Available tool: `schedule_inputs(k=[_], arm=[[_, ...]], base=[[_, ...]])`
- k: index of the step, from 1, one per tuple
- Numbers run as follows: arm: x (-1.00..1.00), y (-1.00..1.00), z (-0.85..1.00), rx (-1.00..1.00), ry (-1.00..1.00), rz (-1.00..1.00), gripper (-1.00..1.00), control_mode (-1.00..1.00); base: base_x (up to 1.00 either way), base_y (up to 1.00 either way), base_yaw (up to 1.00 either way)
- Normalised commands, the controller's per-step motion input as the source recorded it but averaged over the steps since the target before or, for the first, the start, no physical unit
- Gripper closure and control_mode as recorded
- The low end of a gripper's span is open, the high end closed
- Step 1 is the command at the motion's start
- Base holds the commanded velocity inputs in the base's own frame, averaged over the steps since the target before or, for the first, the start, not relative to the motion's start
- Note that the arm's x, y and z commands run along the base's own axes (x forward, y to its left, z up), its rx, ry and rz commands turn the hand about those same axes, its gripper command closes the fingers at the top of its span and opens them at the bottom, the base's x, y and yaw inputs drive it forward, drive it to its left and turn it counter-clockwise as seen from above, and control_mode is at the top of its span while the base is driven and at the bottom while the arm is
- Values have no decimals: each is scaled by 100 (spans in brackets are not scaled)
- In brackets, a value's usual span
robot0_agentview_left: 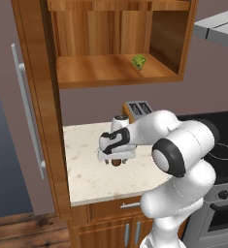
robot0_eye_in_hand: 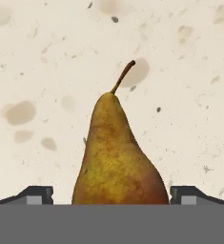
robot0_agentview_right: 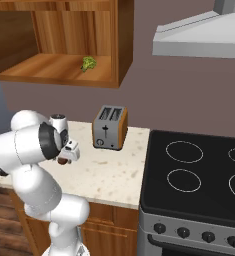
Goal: Pick the pear, broccoli from the counter and place them in the cabinet. Then close the cabinet.
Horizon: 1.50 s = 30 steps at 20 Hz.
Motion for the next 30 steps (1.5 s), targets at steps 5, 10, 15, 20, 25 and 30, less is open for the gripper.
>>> schedule_inputs(k=[5, 10, 15, 20, 25, 30], arm=[[1, 2, -7, -2, 3, 0, 100, -100], [-53, -2, 63, -9, -26, 0, 100, -100], [-49, -5, 100, -15, -36, 0, 100, -100], [-39, -17, 100, -12, -29, 0, 100, -100], [-22, -19, 100, -2, -17, 0, 100, -100], [-7, -13, 100, 0, -11, 0, 100, -100]], base=[[0, 0, 0], [0, 0, 0], [0, 0, 0], [0, 0, 0], [0, 0, 0], [0, 0, 0]])
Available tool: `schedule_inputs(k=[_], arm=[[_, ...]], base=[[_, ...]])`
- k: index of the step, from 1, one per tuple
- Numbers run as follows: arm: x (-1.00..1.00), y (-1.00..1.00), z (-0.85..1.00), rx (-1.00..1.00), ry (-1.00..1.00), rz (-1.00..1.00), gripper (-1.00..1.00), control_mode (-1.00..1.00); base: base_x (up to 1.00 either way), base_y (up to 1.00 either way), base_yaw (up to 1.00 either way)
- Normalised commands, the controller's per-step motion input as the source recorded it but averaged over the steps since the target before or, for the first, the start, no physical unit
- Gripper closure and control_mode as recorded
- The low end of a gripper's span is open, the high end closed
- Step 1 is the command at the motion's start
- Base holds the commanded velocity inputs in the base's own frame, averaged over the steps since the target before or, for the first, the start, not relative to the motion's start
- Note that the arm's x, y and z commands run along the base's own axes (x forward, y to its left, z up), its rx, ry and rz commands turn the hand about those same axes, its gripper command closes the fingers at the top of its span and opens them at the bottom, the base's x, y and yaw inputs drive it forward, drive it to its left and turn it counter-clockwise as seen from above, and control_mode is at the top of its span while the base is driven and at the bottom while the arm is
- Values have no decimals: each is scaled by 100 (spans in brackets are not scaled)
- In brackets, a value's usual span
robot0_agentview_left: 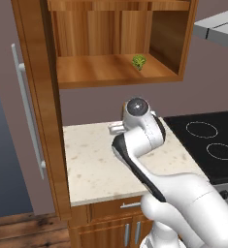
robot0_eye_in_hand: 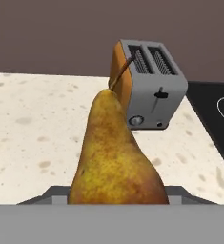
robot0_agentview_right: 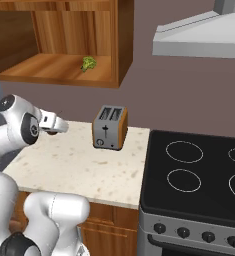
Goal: Pick the pear, broccoli from the counter and place them in the cabinet. Then close the cabinet.
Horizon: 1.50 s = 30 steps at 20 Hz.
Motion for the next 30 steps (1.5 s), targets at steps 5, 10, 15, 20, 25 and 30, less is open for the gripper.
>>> schedule_inputs(k=[5, 10, 15, 20, 25, 30], arm=[[0, -1, 100, 0, -10, 0, 100, -100], [0, 0, 100, 0, -15, 0, 100, -100], [25, 0, 95, 0, -7, 1, 100, -100], [80, 0, 31, 4, 0, 9, 100, -100], [100, 3, 4, 4, 0, 8, 100, -100], [100, 21, 0, 0, 0, 4, 100, -100]], base=[[0, 0, 0], [0, 0, 0], [0, 0, 0], [0, 0, 0], [0, 0, 0], [0, 0, 0]])
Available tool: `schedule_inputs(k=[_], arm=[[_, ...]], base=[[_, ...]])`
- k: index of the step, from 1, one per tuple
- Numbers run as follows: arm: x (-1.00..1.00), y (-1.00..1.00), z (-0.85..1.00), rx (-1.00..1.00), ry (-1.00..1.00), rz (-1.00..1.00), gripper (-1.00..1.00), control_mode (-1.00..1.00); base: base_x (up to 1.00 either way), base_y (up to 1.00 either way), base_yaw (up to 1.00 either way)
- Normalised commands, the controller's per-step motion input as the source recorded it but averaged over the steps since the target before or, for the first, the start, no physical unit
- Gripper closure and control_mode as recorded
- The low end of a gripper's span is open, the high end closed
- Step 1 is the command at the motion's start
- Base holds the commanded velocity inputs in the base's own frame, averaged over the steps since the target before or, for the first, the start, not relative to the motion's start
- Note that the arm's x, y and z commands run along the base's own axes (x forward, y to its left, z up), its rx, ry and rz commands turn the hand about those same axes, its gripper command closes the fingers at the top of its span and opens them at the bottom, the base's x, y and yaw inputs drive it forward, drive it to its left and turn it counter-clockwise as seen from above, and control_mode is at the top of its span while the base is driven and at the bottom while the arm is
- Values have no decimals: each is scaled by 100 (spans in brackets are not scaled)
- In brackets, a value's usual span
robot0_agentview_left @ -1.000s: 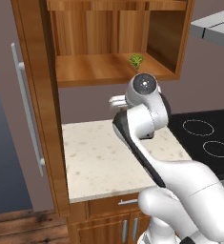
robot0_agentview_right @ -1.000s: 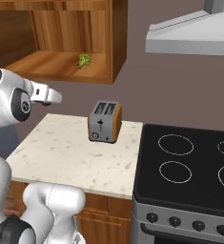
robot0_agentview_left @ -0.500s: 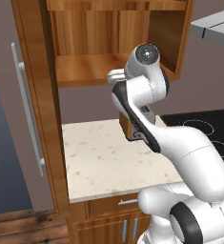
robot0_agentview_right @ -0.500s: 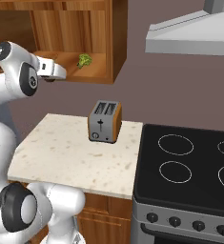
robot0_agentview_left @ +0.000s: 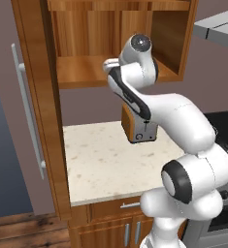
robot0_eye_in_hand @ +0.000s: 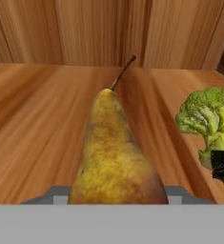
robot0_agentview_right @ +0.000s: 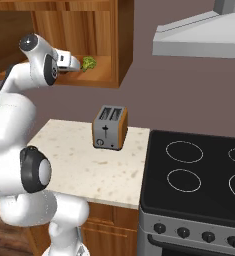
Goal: Pick the pear, broccoli from the counter and place them in the cabinet. Then close the cabinet.
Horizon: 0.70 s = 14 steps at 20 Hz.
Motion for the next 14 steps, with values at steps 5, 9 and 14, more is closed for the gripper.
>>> schedule_inputs(k=[5, 9, 14], arm=[[100, 37, 0, 0, 4, 0, 100, -100], [97, 32, -1, 0, 10, 0, -100, -100], [37, 11, -11, 0, 6, 0, -100, -100]], base=[[0, 0, 0], [0, 0, 0], [0, 0, 0]])
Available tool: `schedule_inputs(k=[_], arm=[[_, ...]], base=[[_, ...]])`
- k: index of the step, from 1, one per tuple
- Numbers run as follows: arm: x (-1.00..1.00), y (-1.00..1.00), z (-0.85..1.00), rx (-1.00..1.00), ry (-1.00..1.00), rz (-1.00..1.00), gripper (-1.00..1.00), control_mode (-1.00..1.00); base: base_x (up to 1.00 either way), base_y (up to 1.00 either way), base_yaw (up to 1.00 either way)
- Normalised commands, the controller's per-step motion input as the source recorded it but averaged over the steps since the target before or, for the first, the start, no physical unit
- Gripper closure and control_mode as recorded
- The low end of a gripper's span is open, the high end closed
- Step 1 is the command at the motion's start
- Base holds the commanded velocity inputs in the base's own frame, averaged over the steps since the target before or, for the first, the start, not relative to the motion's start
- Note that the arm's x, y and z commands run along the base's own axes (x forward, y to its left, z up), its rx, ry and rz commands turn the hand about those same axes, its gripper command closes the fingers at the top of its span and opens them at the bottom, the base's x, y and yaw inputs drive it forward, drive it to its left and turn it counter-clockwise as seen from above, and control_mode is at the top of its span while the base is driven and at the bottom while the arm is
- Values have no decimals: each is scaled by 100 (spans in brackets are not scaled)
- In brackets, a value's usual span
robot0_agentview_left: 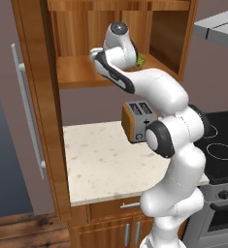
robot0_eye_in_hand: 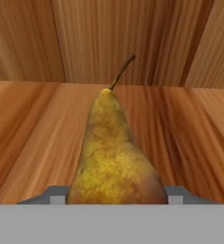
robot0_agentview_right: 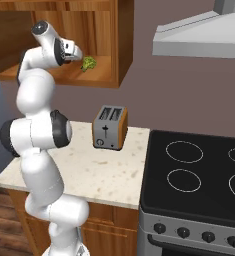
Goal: Pick the pear, broccoli from the counter and place them in the cabinet. Then close the cabinet.
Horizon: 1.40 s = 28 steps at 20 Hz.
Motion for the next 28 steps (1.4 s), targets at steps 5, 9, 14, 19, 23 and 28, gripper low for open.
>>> schedule_inputs(k=[5, 9, 14, 19, 23, 28], arm=[[-7, 10, -51, 0, 1, 0, -100, -100], [-35, 3, -47, -1, -13, 0, -100, -100], [-93, 0, 10, -1, -29, -2, -100, -100], [-100, -7, 27, 0, -13, -1, -100, -100], [-100, -24, -16, 0, 0, 0, -100, -100], [-100, -12, -51, 0, -2, 0, -100, -100]], base=[[0, 0, 0], [0, 0, 0], [0, 0, 0], [0, 0, 0], [0, 0, 0], [0, 0, 0]])
